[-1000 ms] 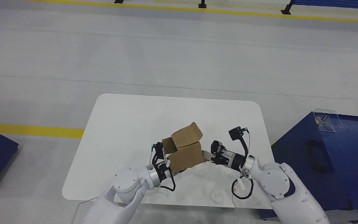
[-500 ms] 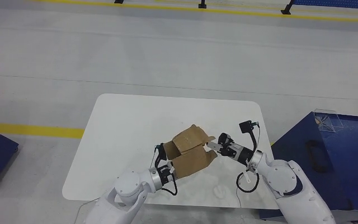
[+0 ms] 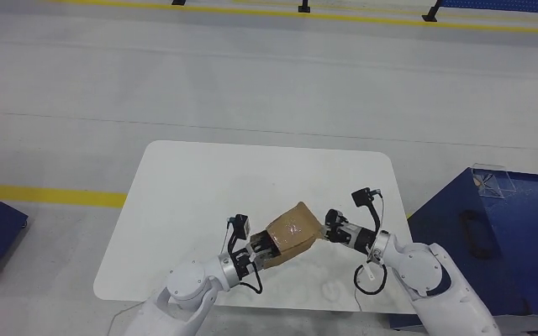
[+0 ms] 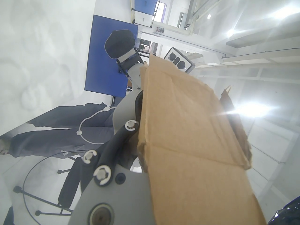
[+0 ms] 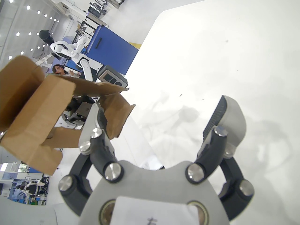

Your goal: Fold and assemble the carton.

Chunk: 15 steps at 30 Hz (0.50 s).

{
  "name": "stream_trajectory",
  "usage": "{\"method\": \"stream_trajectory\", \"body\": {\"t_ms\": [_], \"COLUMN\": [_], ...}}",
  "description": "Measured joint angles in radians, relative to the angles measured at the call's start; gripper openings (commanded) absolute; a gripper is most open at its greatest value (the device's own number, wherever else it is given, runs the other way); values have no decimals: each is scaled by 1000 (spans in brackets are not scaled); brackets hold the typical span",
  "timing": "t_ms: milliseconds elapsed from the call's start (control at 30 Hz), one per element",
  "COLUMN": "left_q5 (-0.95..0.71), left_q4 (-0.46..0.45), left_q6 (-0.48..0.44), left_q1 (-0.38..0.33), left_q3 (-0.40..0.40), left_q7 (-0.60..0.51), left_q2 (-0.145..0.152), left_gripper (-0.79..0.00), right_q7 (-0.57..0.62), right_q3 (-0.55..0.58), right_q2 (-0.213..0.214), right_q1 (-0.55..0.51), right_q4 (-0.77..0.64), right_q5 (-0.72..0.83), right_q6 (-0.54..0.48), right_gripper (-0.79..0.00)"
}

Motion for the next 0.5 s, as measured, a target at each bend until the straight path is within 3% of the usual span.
{"method": "stream_trajectory", "body": {"t_ms": [233, 500], "left_q5": [-26, -180], "left_q4": [7, 46], "left_q6": [38, 171], "left_q1": [-1, -22], "left_q3": [5, -15], "left_q7": [-2, -61], "left_q2": [-1, -3], "left_gripper": [-785, -785], "right_q7": [1, 18], "right_q3": [22, 38], "right_q2": [3, 4], "right_q1": [-32, -45], "right_q4": [-21, -18], "right_q5": [-4, 14], "right_q6": [-15, -21], "right_gripper": [0, 0]}}
